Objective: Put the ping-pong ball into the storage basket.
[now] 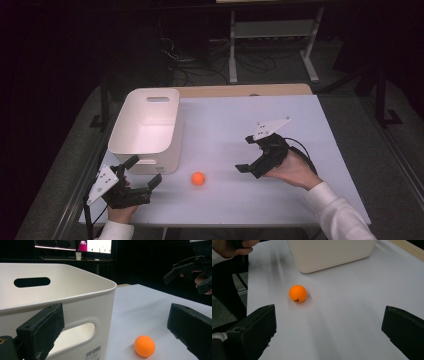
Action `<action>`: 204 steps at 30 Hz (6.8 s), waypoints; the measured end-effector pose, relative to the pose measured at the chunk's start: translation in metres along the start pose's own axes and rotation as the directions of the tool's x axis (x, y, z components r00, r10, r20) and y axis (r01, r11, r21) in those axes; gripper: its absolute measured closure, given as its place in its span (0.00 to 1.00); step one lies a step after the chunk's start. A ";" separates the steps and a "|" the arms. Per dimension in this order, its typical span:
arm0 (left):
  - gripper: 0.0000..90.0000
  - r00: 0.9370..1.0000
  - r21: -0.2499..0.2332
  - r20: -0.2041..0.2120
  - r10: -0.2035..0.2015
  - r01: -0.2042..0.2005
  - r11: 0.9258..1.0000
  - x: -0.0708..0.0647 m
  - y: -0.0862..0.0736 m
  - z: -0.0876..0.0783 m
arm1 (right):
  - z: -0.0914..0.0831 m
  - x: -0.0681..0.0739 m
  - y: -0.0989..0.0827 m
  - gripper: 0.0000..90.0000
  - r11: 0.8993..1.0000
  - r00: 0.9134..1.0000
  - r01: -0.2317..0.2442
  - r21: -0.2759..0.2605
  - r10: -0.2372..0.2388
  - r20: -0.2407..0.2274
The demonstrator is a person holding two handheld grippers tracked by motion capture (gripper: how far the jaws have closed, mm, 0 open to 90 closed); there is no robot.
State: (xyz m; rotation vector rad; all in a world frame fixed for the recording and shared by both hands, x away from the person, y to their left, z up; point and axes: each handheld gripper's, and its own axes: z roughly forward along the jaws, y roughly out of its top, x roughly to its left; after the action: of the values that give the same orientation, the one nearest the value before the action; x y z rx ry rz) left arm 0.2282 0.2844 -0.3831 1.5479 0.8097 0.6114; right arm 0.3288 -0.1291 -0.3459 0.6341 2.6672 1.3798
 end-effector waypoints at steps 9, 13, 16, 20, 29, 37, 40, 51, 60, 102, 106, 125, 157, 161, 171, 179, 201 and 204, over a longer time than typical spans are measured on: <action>0.00 1.000 0.000 0.001 0.000 0.000 1.000 0.000 0.000 0.000 | 0.009 0.003 0.005 0.00 1.000 1.000 0.024 0.011 -0.024 -0.011; 0.00 1.000 0.003 0.001 0.004 -0.004 1.000 0.001 0.000 -0.001 | 0.015 0.004 0.008 0.00 0.999 0.999 0.041 0.023 -0.040 -0.021; 0.00 1.000 0.002 0.003 0.002 -0.002 1.000 0.001 0.000 -0.001 | 0.020 0.006 0.011 0.00 0.998 0.998 0.050 0.031 -0.049 -0.032; 0.00 1.000 0.001 0.001 0.004 -0.004 1.000 0.001 0.000 -0.001 | 0.023 0.007 0.012 0.00 0.998 0.998 0.051 0.032 -0.050 -0.040; 0.00 1.000 0.002 0.002 0.006 -0.006 1.000 0.001 0.000 -0.001 | 0.032 0.011 0.016 0.00 0.997 0.996 0.068 0.037 -0.065 -0.065; 0.00 1.000 0.002 0.002 0.003 -0.003 1.000 0.001 0.000 -0.001 | 0.043 0.013 0.018 0.00 0.996 0.993 0.080 0.049 -0.075 -0.087; 0.00 1.000 0.001 0.002 0.005 -0.005 1.000 0.001 0.000 -0.001 | 0.048 0.015 0.019 0.00 0.996 0.993 0.076 0.055 -0.071 -0.094; 0.00 1.000 -0.003 0.003 0.002 -0.002 1.000 0.001 0.000 -0.001 | 0.056 0.016 0.020 0.00 0.995 0.991 0.081 0.058 -0.074 -0.107; 0.00 1.000 -0.003 0.000 -0.001 0.001 1.000 0.001 0.001 -0.001 | 0.062 0.017 0.020 0.00 0.994 0.990 0.084 0.063 -0.075 -0.122; 0.00 1.000 -0.012 0.008 -0.011 0.011 1.000 0.001 0.001 0.000 | 0.116 0.026 0.023 0.00 0.985 0.969 0.137 0.104 -0.111 -0.220; 0.00 1.000 -0.010 0.008 -0.011 0.011 1.000 0.001 0.001 -0.001 | 0.121 0.027 0.023 0.00 0.985 0.967 0.136 0.109 -0.108 -0.229; 0.00 1.000 -0.006 0.009 -0.005 0.005 1.000 0.002 0.001 -0.001 | 0.138 0.029 0.018 0.00 0.978 0.959 0.151 0.146 -0.109 -0.260; 0.00 1.000 -0.009 0.015 0.002 -0.002 1.000 0.002 0.001 -0.001 | 0.154 0.025 0.014 0.28 0.972 0.957 0.175 0.155 -0.131 -0.258; 0.00 1.000 -0.011 0.015 0.002 -0.002 1.000 0.002 0.001 -0.001 | 0.155 0.026 0.012 0.33 0.971 0.958 0.165 0.175 -0.116 -0.263; 0.00 1.000 -0.009 0.017 0.002 -0.002 1.000 0.002 0.001 -0.001 | 0.156 0.026 0.012 0.51 0.971 0.964 0.161 0.179 -0.115 -0.239; 0.00 1.000 -0.010 0.016 0.003 -0.003 1.000 0.002 0.001 -0.001 | 0.155 0.027 0.012 0.55 0.971 0.965 0.155 0.180 -0.111 -0.236; 0.00 1.000 -0.008 0.018 0.006 -0.005 1.000 0.002 0.001 0.000 | 0.121 0.020 0.035 0.55 0.979 0.969 0.150 0.137 -0.118 -0.216; 0.00 1.000 -0.006 0.019 0.009 -0.009 1.000 0.002 0.001 0.000 | 0.117 0.019 0.040 0.55 0.978 0.969 0.159 0.136 -0.128 -0.213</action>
State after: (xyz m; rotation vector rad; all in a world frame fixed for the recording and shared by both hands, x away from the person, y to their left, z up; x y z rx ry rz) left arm 0.2295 0.2855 -0.3820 1.5503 0.7863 0.6037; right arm 0.3538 -0.0121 -0.3816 0.3159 2.9326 1.2761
